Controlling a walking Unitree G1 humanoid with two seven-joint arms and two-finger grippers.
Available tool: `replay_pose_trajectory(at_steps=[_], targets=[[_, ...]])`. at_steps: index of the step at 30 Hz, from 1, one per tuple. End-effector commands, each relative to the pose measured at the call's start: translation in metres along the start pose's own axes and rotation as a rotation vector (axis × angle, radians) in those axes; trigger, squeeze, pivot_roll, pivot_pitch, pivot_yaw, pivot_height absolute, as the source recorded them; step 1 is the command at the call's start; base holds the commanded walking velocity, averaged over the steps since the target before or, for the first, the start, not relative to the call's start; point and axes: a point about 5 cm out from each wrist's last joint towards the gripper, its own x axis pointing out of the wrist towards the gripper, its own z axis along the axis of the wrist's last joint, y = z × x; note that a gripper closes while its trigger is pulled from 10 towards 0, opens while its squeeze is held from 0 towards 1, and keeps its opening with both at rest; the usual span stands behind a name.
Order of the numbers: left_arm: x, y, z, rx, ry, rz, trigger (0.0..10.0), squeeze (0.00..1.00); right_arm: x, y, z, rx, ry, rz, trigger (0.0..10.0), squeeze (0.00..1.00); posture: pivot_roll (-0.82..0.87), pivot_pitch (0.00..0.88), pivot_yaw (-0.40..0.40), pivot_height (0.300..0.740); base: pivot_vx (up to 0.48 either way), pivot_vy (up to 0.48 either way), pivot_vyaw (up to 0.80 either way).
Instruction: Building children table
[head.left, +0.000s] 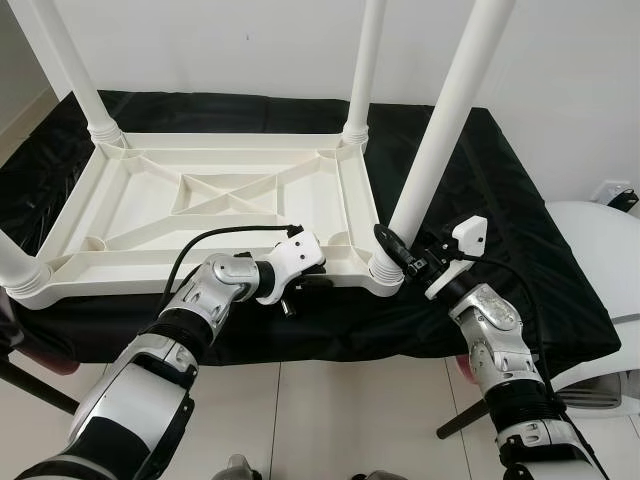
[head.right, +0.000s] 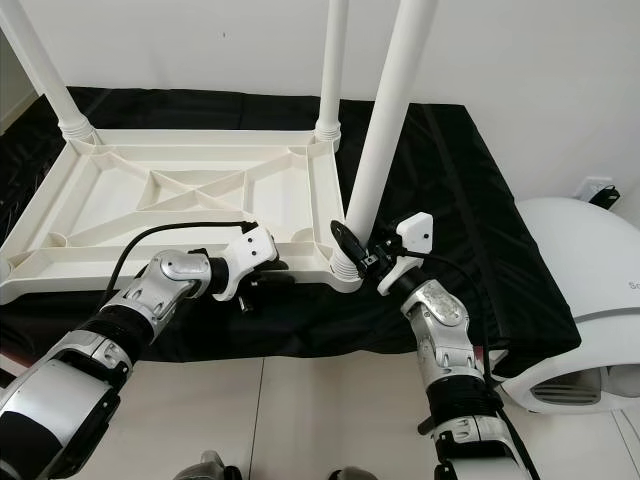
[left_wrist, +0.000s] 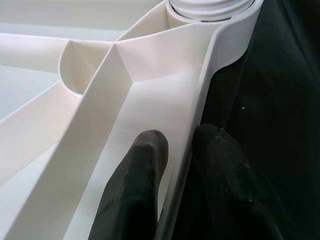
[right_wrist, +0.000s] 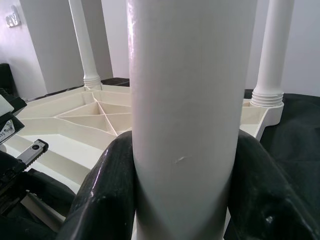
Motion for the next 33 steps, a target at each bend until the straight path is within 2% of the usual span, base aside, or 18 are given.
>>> replay_pose_trajectory(at_steps=[1, 9, 12, 15, 22, 28, 33], targets=[[0.000, 0.001, 0.011, 0.039, -0.035, -0.025, 10.0, 0.00, -0.013, 0.007, -0.030, 0.043, 0.160, 0.019, 10.0, 0.00, -0.04, 0.011, 0.014, 0.740, 0.000, 0.000, 0.00], [0.001, 0.001, 0.012, 0.042, -0.037, -0.027, 10.0, 0.00, -0.010, 0.008, -0.031, 0.029, 0.171, 0.052, 10.0, 0.00, -0.05, 0.006, 0.017, 0.740, 0.000, 0.000, 0.00], [0.003, 0.001, 0.015, 0.045, -0.047, -0.032, 10.0, 0.00, -0.009, 0.012, -0.041, 0.016, 0.256, 0.130, 10.0, 0.00, -0.05, 0.003, 0.016, 0.740, 0.000, 0.000, 0.00], [0.004, 0.000, 0.016, 0.048, -0.051, -0.036, 10.0, 0.00, -0.010, 0.011, -0.046, -0.001, 0.306, 0.148, 10.0, 0.00, -0.05, 0.004, 0.015, 0.740, 0.000, 0.000, 0.00], [0.003, 0.000, 0.017, 0.049, -0.053, -0.036, 10.0, 0.00, -0.007, 0.009, -0.043, -0.004, 0.295, 0.153, 10.0, 0.00, -0.05, 0.006, 0.013, 0.740, 0.000, 0.000, 0.00], [0.001, 0.002, 0.017, 0.048, -0.053, -0.026, 10.0, 0.00, -0.013, 0.005, -0.047, 0.033, 0.288, 0.093, 10.0, 0.00, -0.04, 0.009, 0.015, 0.740, 0.000, 0.000, 0.00], [-0.001, 0.003, 0.018, 0.053, -0.051, -0.026, 10.0, 0.00, -0.025, -0.005, -0.048, 0.117, 0.227, -0.020, 10.0, 0.00, -0.04, 0.009, 0.019, 0.740, 0.000, 0.000, 0.00]])
